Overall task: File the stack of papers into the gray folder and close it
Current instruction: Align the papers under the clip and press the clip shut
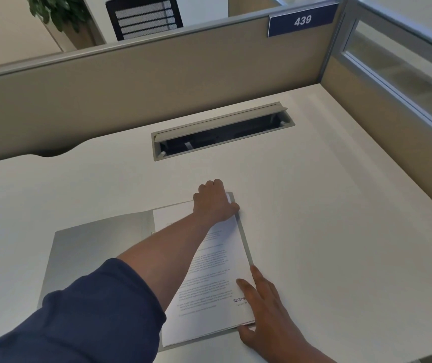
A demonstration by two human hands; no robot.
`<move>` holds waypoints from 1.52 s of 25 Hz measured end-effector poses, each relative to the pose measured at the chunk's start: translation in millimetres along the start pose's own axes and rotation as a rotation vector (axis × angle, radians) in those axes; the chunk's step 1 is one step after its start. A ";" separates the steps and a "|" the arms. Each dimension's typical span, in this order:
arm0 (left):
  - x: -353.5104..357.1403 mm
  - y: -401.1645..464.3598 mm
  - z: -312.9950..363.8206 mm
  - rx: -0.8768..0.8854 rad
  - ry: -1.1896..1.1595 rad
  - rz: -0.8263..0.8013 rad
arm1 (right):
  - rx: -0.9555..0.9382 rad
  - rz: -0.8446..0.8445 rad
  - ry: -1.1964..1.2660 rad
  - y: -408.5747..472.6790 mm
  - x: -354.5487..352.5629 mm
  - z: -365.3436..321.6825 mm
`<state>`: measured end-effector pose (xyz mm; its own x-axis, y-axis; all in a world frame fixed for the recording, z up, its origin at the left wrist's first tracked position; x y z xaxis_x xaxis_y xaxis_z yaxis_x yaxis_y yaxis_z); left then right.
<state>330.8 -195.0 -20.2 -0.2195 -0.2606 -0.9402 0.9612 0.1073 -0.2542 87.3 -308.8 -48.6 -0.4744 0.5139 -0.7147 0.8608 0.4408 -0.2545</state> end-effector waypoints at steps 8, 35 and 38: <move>-1.3 -0.3 -0.4 0.000 -0.033 0.014 | 0.011 -0.001 0.008 0.3 0.6 -0.1; -11.9 -4.9 14.6 0.006 0.029 0.092 | -0.028 -0.044 -0.122 5.5 -6.1 -10.1; -8.8 -3.1 10.5 0.007 -0.036 0.080 | -0.027 -0.031 -0.130 5.7 -8.5 -8.0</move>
<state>331.5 -203.1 -8.8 -0.1359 -0.2854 -0.9487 0.9766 0.1223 -0.1767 94.8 -304.8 -38.8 -0.4711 0.4005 -0.7860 0.8401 0.4754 -0.2613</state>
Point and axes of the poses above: each hand's wrist, its own y-axis towards the middle knuckle, its own x-axis out of the palm, z = x × y, the point moved 10 cm from there along y, towards the middle knuckle, and after that the axes turned 6 degrees about -x, right-handed, at the moved point
